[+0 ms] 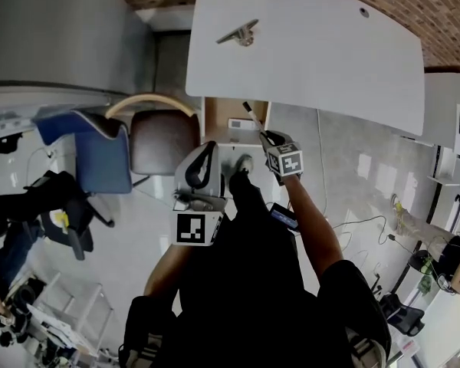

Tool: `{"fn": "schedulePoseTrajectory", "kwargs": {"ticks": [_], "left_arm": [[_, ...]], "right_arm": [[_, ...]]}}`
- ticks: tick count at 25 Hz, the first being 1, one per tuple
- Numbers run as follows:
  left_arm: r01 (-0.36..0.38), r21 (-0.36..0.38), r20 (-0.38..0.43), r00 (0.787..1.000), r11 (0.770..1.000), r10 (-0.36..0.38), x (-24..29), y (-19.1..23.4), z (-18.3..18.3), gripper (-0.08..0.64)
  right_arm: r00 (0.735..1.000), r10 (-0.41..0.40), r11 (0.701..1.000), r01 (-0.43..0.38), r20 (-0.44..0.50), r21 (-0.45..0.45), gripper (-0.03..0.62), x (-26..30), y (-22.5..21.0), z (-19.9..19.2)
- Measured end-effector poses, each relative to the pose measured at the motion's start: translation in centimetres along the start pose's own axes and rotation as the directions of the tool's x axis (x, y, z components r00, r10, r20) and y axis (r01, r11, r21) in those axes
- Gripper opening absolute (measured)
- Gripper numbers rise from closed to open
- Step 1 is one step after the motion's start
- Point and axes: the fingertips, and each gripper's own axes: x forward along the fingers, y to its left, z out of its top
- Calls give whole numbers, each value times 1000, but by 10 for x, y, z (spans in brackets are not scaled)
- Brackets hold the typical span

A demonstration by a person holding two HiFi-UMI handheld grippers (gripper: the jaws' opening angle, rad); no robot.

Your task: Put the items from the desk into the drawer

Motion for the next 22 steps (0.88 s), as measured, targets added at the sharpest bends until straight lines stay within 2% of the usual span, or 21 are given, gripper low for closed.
{"fn": "schedulePoseTrajectory", "kwargs": {"ticks": [14, 22], "left_arm": [[17, -31, -87, 996, 999, -20, 20, 22, -61, 20], [-2, -51, -126, 992, 999, -4, 24, 35, -100, 20]], "right_arm": [[985, -72, 989, 90, -156, 115, 72, 84, -43, -62], [963, -99, 963, 156, -252, 221, 72, 123, -61, -109]]}}
